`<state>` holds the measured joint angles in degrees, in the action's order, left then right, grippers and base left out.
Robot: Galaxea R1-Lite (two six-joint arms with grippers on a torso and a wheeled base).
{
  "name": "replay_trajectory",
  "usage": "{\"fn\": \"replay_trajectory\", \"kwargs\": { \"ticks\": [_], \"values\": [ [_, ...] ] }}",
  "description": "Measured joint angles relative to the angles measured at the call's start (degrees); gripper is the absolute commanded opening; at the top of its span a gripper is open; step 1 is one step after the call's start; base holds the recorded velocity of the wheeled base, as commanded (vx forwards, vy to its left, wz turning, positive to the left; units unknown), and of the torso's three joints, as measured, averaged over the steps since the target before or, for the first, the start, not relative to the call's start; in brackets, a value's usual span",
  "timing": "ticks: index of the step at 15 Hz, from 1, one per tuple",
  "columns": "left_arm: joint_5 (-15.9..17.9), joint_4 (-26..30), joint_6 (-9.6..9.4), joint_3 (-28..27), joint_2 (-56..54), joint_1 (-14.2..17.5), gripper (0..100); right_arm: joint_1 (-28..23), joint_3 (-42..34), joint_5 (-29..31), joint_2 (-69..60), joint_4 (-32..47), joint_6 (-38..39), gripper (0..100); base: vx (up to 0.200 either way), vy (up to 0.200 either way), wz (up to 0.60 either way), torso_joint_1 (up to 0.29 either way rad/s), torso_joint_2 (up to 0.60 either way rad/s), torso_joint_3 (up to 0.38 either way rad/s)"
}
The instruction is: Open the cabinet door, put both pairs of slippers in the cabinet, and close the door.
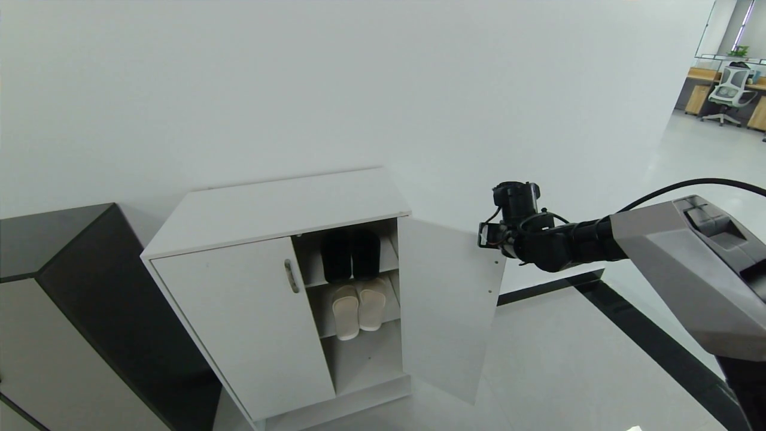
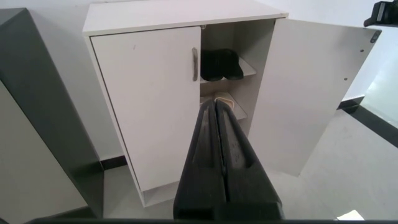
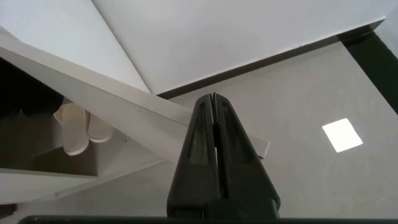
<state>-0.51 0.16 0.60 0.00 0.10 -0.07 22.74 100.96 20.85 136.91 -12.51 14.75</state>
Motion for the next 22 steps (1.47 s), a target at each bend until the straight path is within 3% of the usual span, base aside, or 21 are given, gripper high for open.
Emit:
{"fn": "replay_trajectory", "kwargs": {
  "ticks": [4, 9, 17, 22],
  "values": [
    [0.0, 0.0, 0.00, 0.0, 0.0, 0.0, 0, 0.4, -2.9, 0.1, -0.8, -1.1, 0.1, 0, 0.000, 0.000, 0.00, 0.000, 0.00, 0.000],
    [0.1, 0.0, 0.00, 0.0, 0.0, 0.0, 0, 3.6, -13.4, 0.1, -5.5, -6.1, 0.0, 0, 0.000, 0.000, 0.00, 0.000, 0.00, 0.000],
    [0.1, 0.1, -0.09, 0.0, 0.0, 0.0, 0, 16.0, -30.9, -0.1, -16.0, -14.6, -0.3, 0, 0.000, 0.000, 0.00, 0.000, 0.00, 0.000],
    [0.1, 0.0, 0.00, 0.0, 0.0, 0.0, 0, 16.7, -32.7, -0.6, -16.9, -15.3, -0.4, 0, 0.000, 0.000, 0.00, 0.000, 0.00, 0.000]
  ]
}}
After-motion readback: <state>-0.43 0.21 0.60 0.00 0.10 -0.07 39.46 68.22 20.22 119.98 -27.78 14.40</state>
